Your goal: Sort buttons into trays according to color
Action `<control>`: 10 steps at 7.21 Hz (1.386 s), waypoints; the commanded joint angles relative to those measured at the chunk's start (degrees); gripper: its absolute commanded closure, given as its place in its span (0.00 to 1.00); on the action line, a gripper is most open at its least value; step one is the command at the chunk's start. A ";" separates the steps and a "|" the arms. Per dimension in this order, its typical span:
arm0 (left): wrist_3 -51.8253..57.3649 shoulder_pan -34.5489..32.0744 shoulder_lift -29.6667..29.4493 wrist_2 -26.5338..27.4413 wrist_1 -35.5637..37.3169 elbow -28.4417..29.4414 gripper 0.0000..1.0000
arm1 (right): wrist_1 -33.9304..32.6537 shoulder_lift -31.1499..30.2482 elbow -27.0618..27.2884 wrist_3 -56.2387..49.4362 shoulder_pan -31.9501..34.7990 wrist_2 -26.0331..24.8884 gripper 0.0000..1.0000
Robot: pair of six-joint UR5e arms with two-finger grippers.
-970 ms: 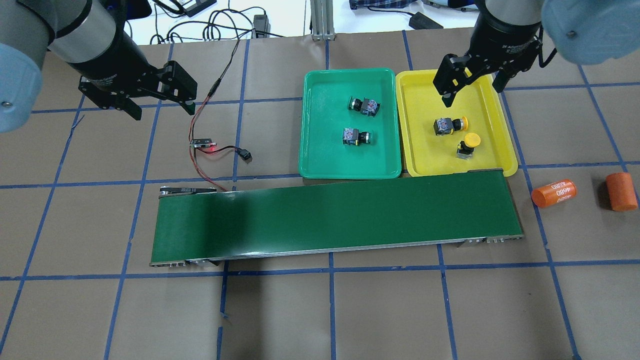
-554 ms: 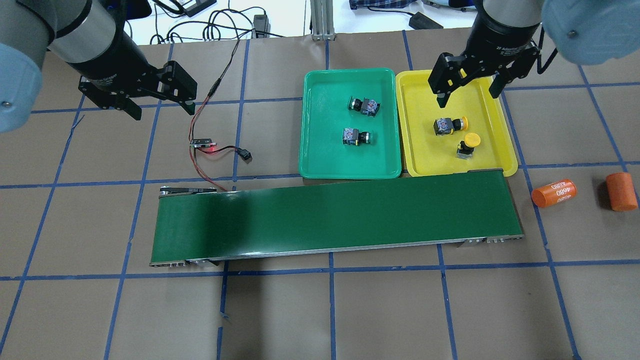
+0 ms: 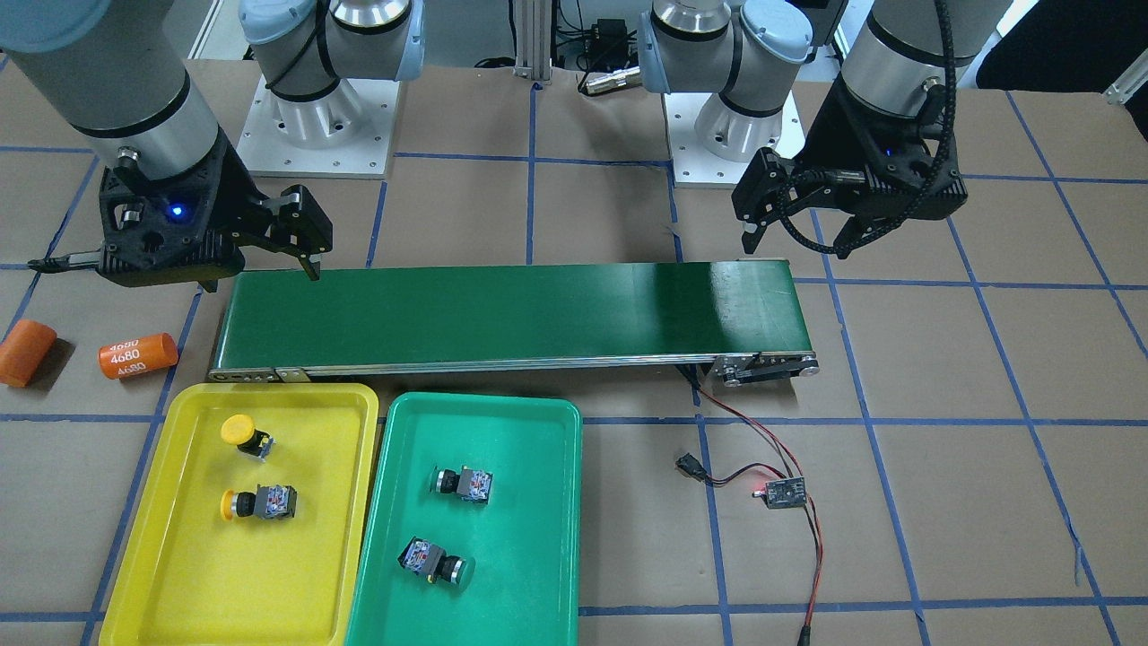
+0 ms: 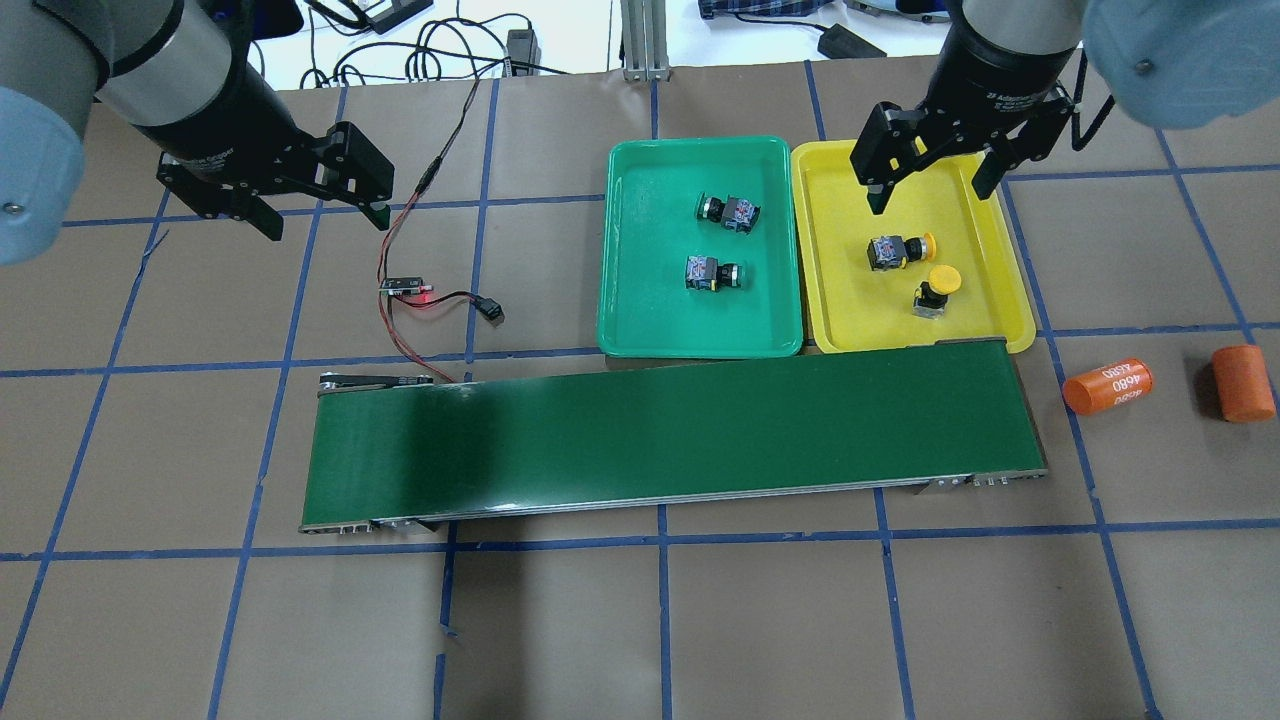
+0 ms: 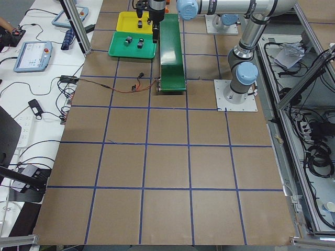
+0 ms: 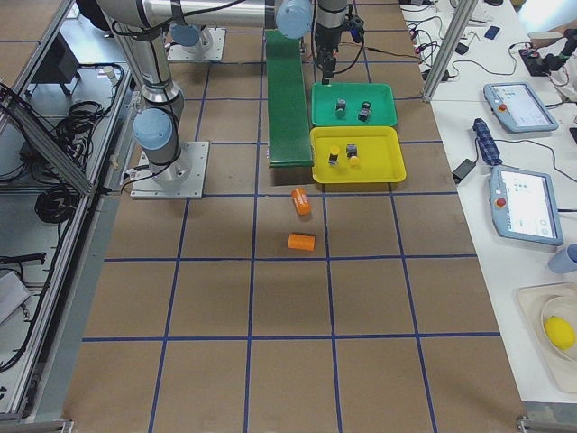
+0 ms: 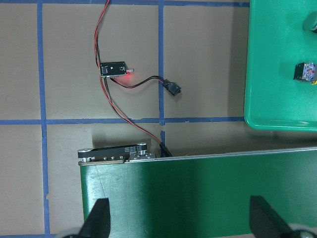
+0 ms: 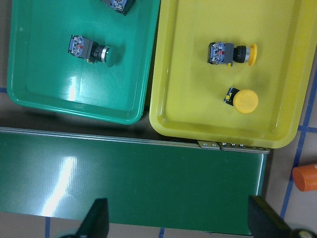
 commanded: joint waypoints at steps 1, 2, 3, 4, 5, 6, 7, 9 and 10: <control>-0.09 0.00 0.00 0.00 0.00 0.03 0.00 | -0.27 -0.08 -0.13 0.10 -0.03 -0.64 0.00; 0.00 0.00 0.00 -0.09 0.00 0.03 0.00 | -0.10 -0.08 -0.13 0.10 -0.03 -0.64 0.00; 0.00 0.00 0.00 0.00 0.00 0.03 0.00 | -0.01 -0.08 -0.04 0.10 -0.03 -0.64 0.00; 0.00 0.00 0.00 0.00 0.00 -0.06 0.00 | -0.10 -0.08 0.05 0.10 -0.03 -0.29 0.00; 0.00 0.00 0.09 0.00 0.00 -0.06 0.00 | -0.01 -0.08 0.14 0.10 -0.03 -0.11 0.00; -0.09 0.00 0.09 0.00 0.00 -0.06 0.00 | -0.01 -0.08 0.14 0.10 -0.03 -0.02 0.00; 0.00 0.00 0.00 0.00 0.00 -0.06 0.00 | -0.01 0.18 0.14 0.10 -0.03 -0.02 0.00; 0.00 0.00 0.09 0.00 0.00 0.03 0.00 | -0.01 0.26 0.14 0.10 -0.03 0.06 0.00; -0.09 0.00 0.09 0.00 0.00 -0.06 0.00 | -0.10 0.18 0.14 0.10 -0.03 0.15 0.00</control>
